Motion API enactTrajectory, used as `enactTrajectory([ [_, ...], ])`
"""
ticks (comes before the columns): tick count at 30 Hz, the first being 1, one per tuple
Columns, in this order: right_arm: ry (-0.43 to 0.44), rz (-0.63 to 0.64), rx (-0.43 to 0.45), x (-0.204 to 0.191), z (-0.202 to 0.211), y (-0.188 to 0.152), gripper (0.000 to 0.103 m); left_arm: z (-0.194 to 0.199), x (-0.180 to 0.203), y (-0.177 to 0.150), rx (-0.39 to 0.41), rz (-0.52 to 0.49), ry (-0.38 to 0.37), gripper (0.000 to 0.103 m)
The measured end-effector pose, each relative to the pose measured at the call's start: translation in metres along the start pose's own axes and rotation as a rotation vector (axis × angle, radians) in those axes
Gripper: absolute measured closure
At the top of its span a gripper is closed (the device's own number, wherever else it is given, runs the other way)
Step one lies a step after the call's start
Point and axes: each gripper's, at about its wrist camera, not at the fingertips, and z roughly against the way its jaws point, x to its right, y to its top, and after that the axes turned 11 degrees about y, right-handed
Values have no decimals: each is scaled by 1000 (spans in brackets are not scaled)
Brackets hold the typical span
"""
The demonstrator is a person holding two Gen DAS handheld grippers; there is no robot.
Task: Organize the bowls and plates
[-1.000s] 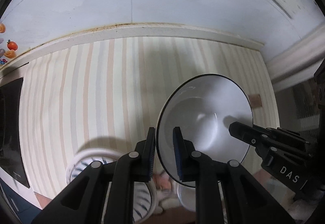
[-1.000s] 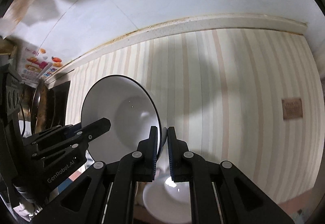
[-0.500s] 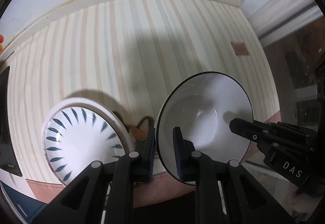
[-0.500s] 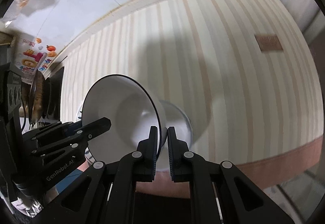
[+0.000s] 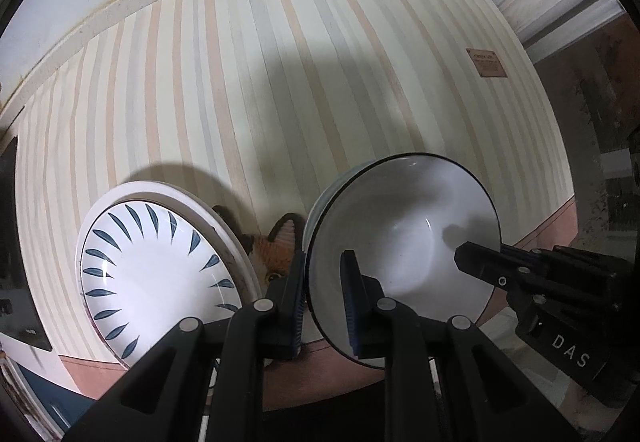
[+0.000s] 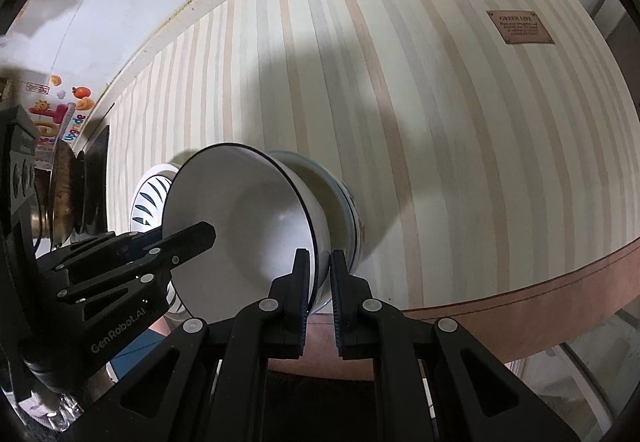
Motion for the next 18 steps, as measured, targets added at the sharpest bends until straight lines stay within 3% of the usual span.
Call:
enactTrajectory([
  [18, -13, -27, -15, 0, 0, 8, 87, 8, 3, -7, 33, -28, 42, 88],
])
